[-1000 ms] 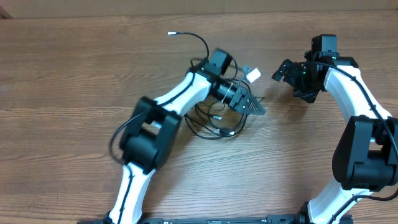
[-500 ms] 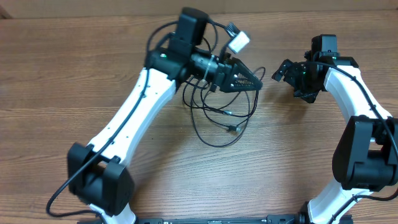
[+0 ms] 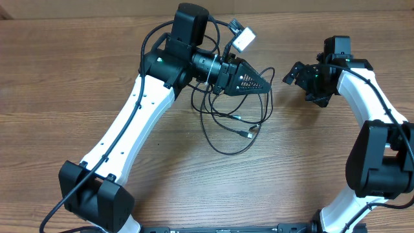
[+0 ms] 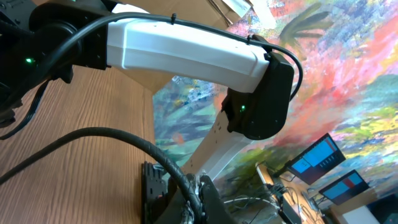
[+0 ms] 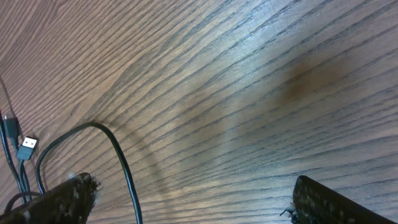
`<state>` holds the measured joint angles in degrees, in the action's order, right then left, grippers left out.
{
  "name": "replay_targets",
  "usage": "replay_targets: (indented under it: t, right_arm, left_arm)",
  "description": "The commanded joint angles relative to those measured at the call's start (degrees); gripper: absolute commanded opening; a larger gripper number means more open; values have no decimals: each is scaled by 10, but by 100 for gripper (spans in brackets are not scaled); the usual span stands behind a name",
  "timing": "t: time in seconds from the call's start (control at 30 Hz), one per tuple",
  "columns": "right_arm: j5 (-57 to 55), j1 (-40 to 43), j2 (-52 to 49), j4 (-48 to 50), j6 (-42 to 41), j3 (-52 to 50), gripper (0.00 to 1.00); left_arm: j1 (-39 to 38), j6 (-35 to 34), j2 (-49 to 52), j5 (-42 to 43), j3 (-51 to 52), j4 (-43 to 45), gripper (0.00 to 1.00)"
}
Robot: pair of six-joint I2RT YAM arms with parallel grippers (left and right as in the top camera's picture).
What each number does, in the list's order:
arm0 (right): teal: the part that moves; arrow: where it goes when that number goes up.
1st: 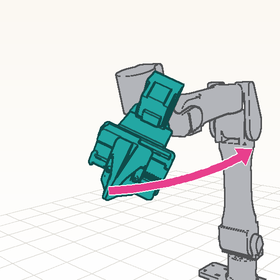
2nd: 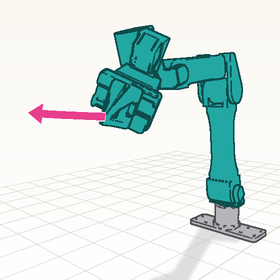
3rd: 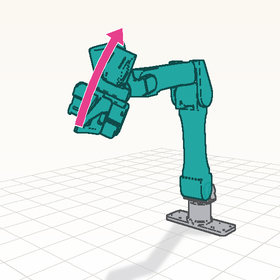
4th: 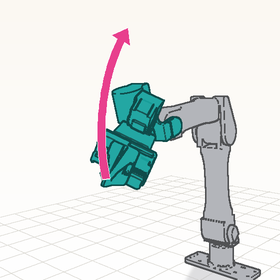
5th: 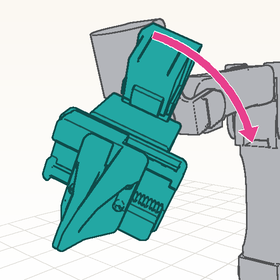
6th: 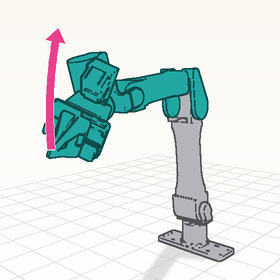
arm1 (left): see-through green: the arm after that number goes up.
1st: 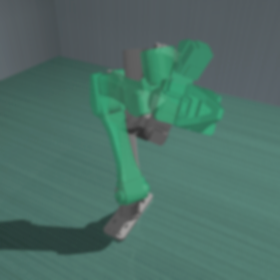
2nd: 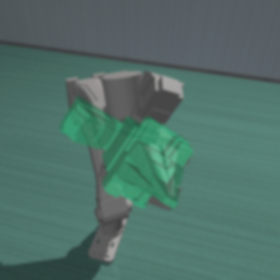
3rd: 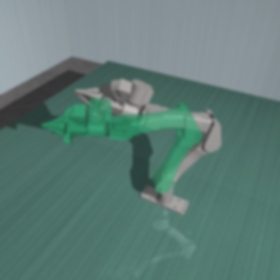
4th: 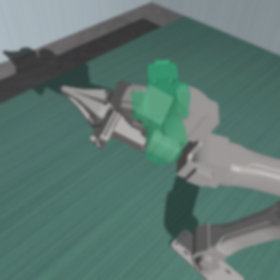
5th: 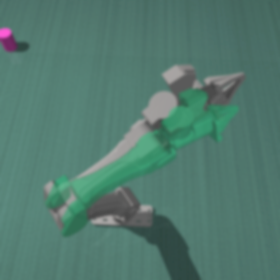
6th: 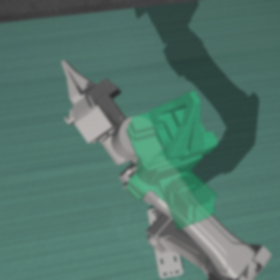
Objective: Untangle cables
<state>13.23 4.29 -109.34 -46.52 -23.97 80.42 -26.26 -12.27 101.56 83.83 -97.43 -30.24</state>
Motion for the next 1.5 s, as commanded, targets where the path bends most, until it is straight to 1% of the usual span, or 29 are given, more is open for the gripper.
replay_targets:
  t: [0.0,0.1,0.27,0.4,0.6,1.0,1.2,1.47]
  right_arm:
    - [-3,0,14,1,0,9,100]
    - [-3,0,14,1,0,9,100]
    - [-3,0,14,1,0,9,100]
    - [-3,0,14,1,0,9,100]
    - [-3,0,14,1,0,9,100]
    - [-3,0,14,1,0,9,100]
    - [-3,0,14,1,0,9,100]
    - [-3,0,14,1,0,9,100]
  left_arm:
    - [0,-32,-15,11,-6,0,4]
    - [0,-51,-15,19,-6,0,4]
    - [1,-61,-15,68,-6,-2,4]
    - [5,-62,-15,68,-6,-14,4]
    - [19,-62,-21,68,-6,-58,4]
    - [61,-62,-63,68,-6,-83,4]
    - [83,-60,-75,68,-6,-125,4]
    - [94,-37,-76,68,-6,-177,4]
